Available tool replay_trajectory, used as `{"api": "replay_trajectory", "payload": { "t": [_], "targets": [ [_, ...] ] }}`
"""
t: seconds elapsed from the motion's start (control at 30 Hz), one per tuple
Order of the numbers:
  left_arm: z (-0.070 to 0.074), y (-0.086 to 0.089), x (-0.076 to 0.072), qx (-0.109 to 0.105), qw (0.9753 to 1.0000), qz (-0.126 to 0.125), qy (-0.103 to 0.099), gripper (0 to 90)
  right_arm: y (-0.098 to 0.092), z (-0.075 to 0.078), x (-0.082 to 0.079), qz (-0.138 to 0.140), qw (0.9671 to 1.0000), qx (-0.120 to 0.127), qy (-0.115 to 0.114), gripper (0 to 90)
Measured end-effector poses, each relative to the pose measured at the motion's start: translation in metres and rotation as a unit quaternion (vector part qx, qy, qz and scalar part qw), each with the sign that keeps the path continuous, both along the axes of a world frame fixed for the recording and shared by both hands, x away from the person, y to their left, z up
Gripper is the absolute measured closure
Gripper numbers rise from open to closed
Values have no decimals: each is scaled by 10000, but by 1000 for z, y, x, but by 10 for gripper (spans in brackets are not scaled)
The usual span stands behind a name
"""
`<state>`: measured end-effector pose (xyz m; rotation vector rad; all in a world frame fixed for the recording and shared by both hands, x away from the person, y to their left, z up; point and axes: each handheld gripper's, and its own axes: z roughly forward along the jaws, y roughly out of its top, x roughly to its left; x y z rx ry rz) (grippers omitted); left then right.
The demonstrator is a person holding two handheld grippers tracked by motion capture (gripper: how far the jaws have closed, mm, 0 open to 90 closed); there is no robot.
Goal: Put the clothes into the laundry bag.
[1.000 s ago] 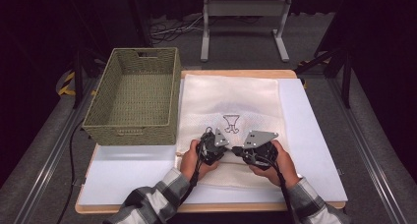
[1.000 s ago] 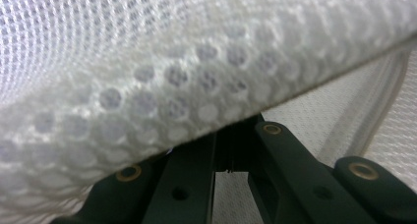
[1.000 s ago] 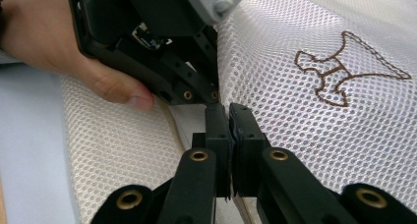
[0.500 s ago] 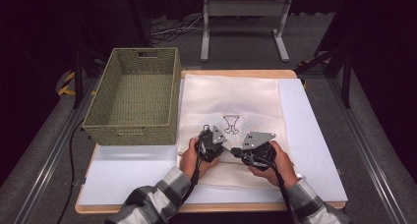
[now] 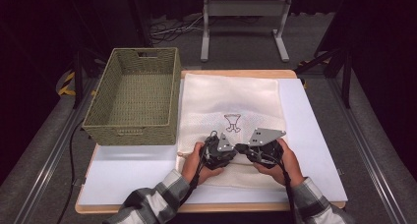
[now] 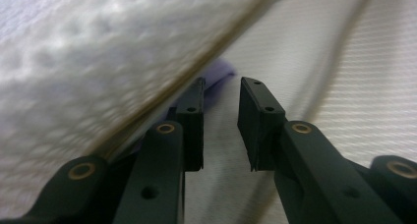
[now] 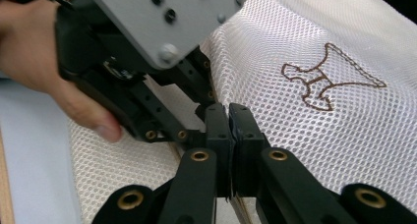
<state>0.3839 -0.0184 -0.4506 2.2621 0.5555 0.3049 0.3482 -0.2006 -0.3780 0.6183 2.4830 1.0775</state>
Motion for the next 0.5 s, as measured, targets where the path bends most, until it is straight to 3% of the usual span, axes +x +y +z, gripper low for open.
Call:
{"api": "replay_trajectory", "payload": {
  "t": [0.2,0.5],
  "targets": [
    [0,-3,2,111,9996,191,-165,780,-1,-6,-1,22,9999,-31,129,887],
    [1,-5,13,135,9979,608,-192,865,4,-14,-3,30,9997,-176,174,887]
  ]
}}
